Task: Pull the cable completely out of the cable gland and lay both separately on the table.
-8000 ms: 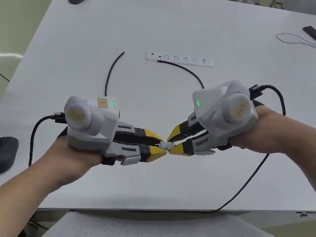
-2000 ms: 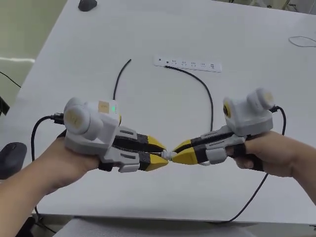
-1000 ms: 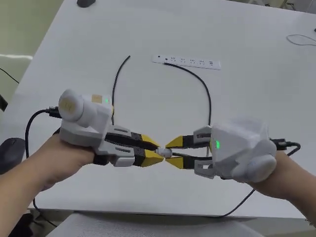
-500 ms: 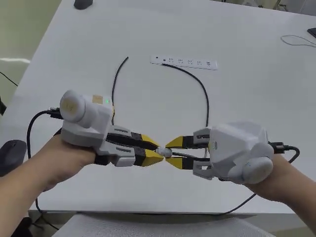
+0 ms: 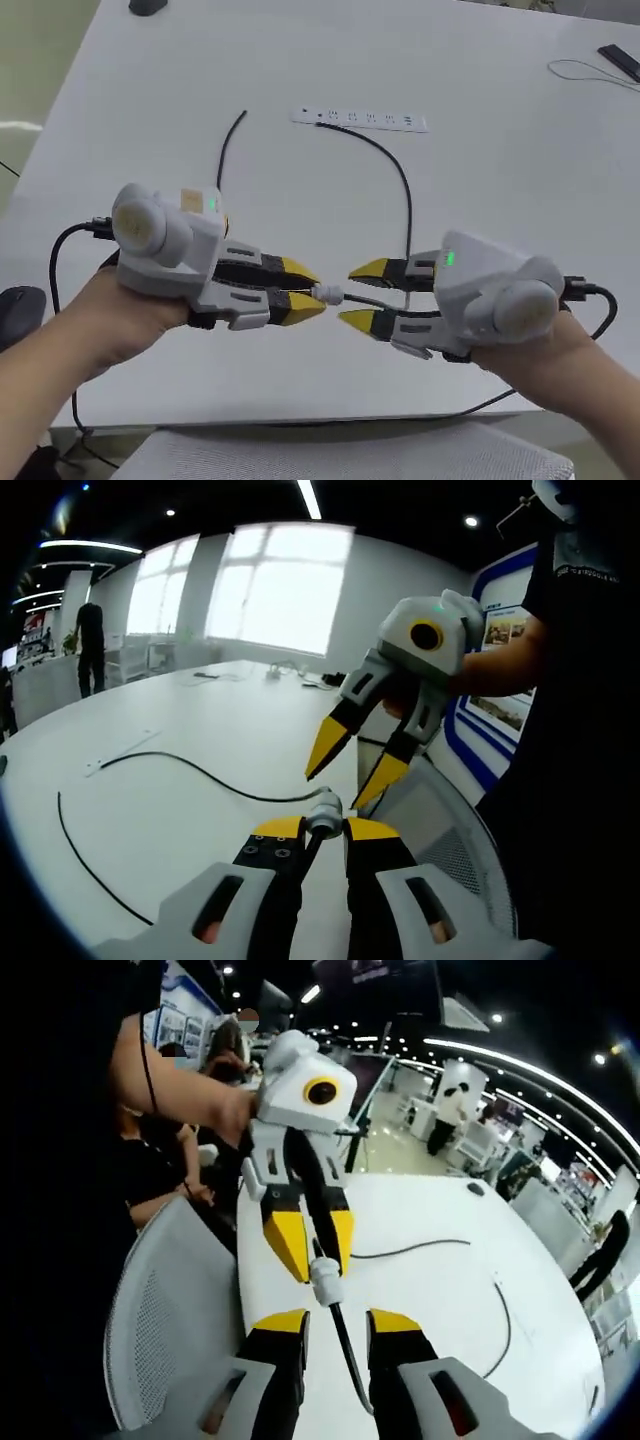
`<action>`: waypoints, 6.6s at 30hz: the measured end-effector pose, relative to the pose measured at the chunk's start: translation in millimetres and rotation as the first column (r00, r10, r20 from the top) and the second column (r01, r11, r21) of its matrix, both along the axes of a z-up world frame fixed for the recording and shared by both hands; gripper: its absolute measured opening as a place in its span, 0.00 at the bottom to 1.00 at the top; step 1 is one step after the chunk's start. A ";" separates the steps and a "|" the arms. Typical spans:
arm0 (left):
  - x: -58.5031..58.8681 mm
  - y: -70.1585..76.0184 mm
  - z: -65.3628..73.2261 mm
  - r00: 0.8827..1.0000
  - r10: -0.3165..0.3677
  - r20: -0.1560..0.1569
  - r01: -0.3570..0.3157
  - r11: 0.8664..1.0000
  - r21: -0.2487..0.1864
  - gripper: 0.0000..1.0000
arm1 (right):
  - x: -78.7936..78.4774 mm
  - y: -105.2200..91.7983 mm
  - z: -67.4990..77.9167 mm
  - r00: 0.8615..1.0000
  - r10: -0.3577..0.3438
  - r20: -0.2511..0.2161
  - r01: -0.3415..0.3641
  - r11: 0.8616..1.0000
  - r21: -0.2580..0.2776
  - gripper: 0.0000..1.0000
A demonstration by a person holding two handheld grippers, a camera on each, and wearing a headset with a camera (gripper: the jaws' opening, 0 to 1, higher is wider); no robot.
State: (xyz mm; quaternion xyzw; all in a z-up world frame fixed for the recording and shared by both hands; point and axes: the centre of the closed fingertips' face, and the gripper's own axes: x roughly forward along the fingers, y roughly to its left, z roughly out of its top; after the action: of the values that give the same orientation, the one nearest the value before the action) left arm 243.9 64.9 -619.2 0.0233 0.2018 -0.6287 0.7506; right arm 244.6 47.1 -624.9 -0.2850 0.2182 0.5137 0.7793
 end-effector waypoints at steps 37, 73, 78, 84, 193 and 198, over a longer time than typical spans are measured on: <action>12.2 -11.6 5.2 0.998 0.052 0.037 -0.053 0.998 0.044 0.15 | 15.1 -2.6 -3.7 0.991 0.011 0.131 -0.002 0.997 -0.073 0.00; 25.2 -30.1 3.2 0.991 0.133 -0.017 -0.133 0.991 0.026 0.15 | 48.7 -83.4 -56.9 0.879 -0.426 -0.216 0.444 0.895 0.045 0.00; 22.1 -30.5 5.9 0.992 0.127 -0.011 -0.127 0.992 0.015 0.15 | 45.7 -94.5 -69.2 0.802 -0.521 -0.291 0.553 0.832 0.035 0.00; 19.5 -29.7 3.6 0.992 0.125 0.006 -0.126 0.992 0.027 0.15 | 39.1 -104.3 -80.0 0.764 -0.570 -0.301 0.601 0.799 0.010 0.00; 16.1 -19.9 -7.3 0.992 0.127 -0.013 -0.126 0.990 0.062 0.15 | 29.0 -86.9 -71.4 0.807 -0.556 -0.201 0.567 0.823 0.001 0.00; 17.6 -19.3 -6.5 0.991 0.135 -0.008 -0.134 0.989 0.059 0.15 | 26.5 -87.2 -68.6 0.814 -0.548 -0.192 0.559 0.829 0.004 0.01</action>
State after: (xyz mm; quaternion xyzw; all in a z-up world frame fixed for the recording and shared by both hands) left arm 261.4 45.6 -625.7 0.0280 0.2256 -0.5706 0.7891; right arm 271.1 -40.2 -693.4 -0.1372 0.3465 0.2950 0.8798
